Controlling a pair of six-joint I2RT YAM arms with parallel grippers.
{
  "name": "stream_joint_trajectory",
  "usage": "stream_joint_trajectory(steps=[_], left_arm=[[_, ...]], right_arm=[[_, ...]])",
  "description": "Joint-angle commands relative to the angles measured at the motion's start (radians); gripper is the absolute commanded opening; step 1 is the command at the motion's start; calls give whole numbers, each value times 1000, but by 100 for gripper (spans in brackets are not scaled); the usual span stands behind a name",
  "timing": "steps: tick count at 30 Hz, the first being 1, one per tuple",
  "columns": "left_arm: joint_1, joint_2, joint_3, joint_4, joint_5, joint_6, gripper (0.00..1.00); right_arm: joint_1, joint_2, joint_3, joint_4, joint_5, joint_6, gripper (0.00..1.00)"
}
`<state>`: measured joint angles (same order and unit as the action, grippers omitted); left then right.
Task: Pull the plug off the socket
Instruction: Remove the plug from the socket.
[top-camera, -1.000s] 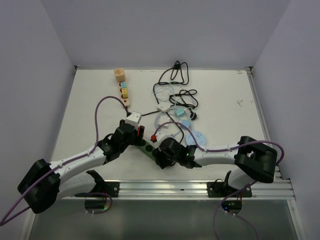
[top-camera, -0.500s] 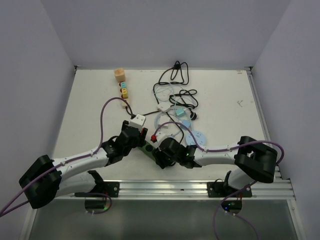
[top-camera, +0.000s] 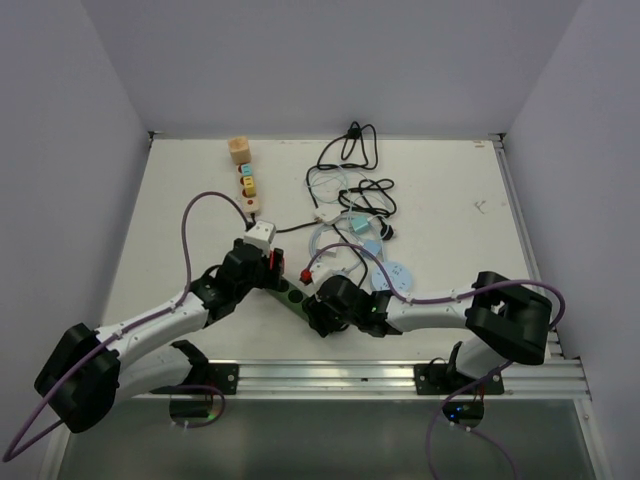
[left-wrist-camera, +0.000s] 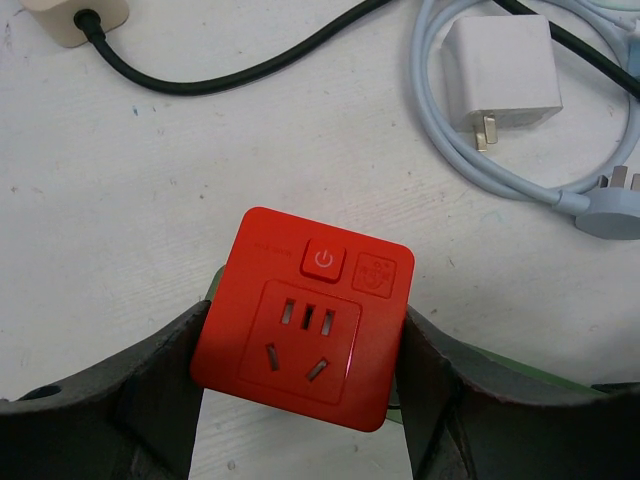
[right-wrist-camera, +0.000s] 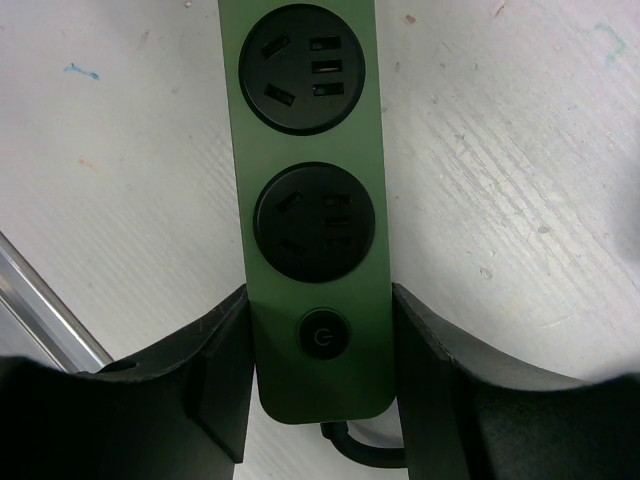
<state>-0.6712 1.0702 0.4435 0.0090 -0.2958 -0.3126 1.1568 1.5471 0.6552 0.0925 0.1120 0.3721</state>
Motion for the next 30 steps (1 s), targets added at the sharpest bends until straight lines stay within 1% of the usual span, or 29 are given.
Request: stream_joint_trajectory(steps=[1, 5, 10, 13, 14, 17, 20, 23, 28, 30], left_arm=[[51, -44, 27, 95, -42, -117, 0], [51, -46, 23, 112, -40, -97, 0], [48, -49, 0, 174, 3, -56, 0], [-7, -36, 12, 181, -74, -16, 0], [-52, -27, 27, 177, -136, -5, 0], [-141, 17, 60, 154, -228, 30, 0], [-182, 48, 75, 134, -290, 46, 0], [-194, 53, 75, 132, -299, 55, 0], [-192, 7, 57, 135, -301, 29, 0], [-176, -15, 55, 132, -260, 1, 0]], right_arm=[[4, 71, -65, -177, -31, 79, 0], [4, 71, -57, -183, -34, 76, 0], [7, 51, -49, -192, -44, 77, 0], [7, 36, -52, -192, -43, 77, 0], [6, 41, -51, -198, -40, 76, 0], [6, 45, -49, -198, -41, 76, 0], [6, 45, -54, -195, -41, 76, 0], [6, 50, -52, -195, -41, 73, 0], [6, 54, -52, -201, -37, 71, 0], [6, 57, -49, -203, -34, 70, 0]])
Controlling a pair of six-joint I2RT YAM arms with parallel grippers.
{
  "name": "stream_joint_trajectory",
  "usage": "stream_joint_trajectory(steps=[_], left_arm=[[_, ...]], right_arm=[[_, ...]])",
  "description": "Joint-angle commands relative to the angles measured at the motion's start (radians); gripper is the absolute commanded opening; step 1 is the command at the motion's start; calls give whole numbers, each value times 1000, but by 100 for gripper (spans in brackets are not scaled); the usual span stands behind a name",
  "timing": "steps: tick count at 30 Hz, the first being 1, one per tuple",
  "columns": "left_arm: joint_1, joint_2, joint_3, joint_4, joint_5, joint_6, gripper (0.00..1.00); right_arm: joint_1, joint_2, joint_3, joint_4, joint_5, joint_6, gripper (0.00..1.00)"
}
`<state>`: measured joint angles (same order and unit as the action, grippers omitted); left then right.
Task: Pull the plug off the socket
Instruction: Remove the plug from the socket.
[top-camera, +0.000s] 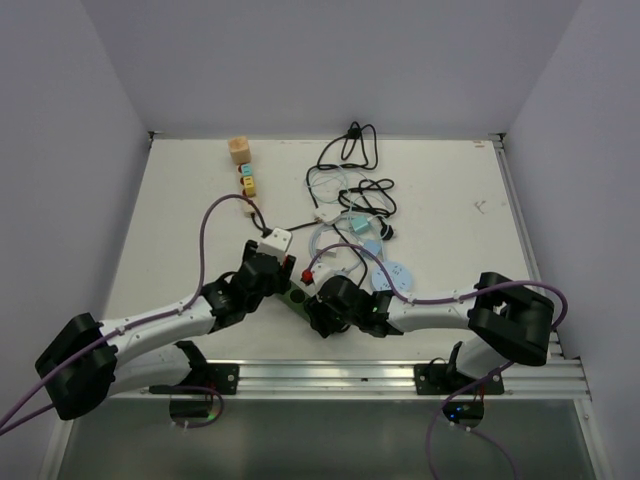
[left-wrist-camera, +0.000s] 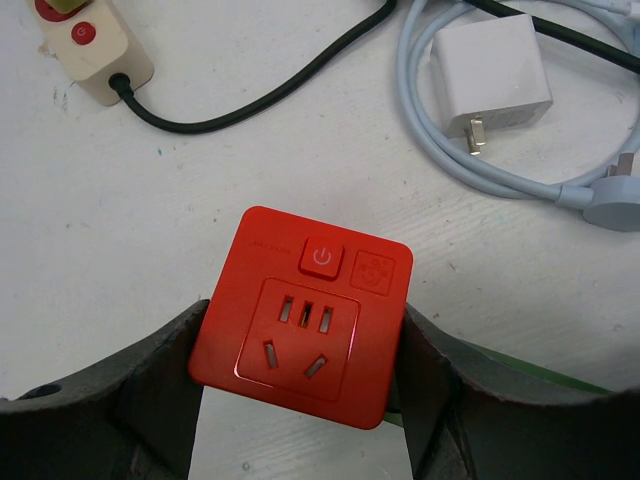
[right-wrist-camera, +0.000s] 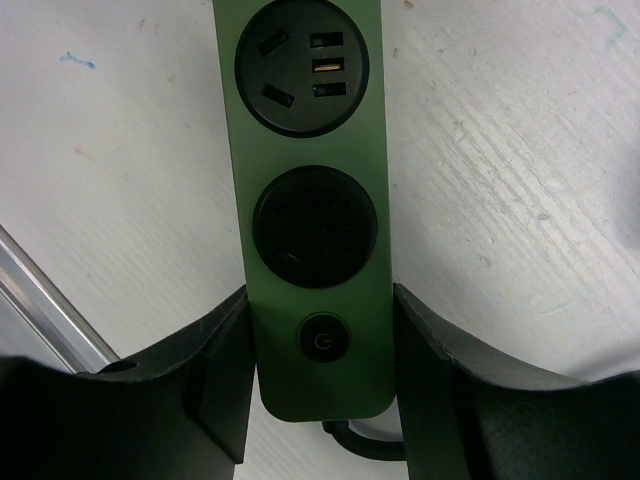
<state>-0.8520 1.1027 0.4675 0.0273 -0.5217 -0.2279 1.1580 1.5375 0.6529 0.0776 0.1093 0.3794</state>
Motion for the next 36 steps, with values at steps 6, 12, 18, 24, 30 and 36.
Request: stream_joint_trajectory(steps=[6, 12, 18, 24, 30, 36], left_arm=[[208, -98, -13, 131, 207, -175, 0], [251, -83, -1, 120, 249, -176, 0], [226, -76, -6, 129, 151, -105, 0], [79, -49, 10, 151, -73, -33, 0], [-21, -18, 31, 138, -201, 2, 0], [-50, -17, 29, 119, -258, 16, 0]], right_arm=[[5, 82, -50, -187, -28, 62, 0], [5, 78, -45, -190, -31, 62, 0], [5, 61, -27, -199, -51, 69, 0], [5, 79, 16, -236, -42, 56, 0], [5, 116, -1, -208, -62, 65, 0], [5, 124, -2, -200, -65, 67, 0]])
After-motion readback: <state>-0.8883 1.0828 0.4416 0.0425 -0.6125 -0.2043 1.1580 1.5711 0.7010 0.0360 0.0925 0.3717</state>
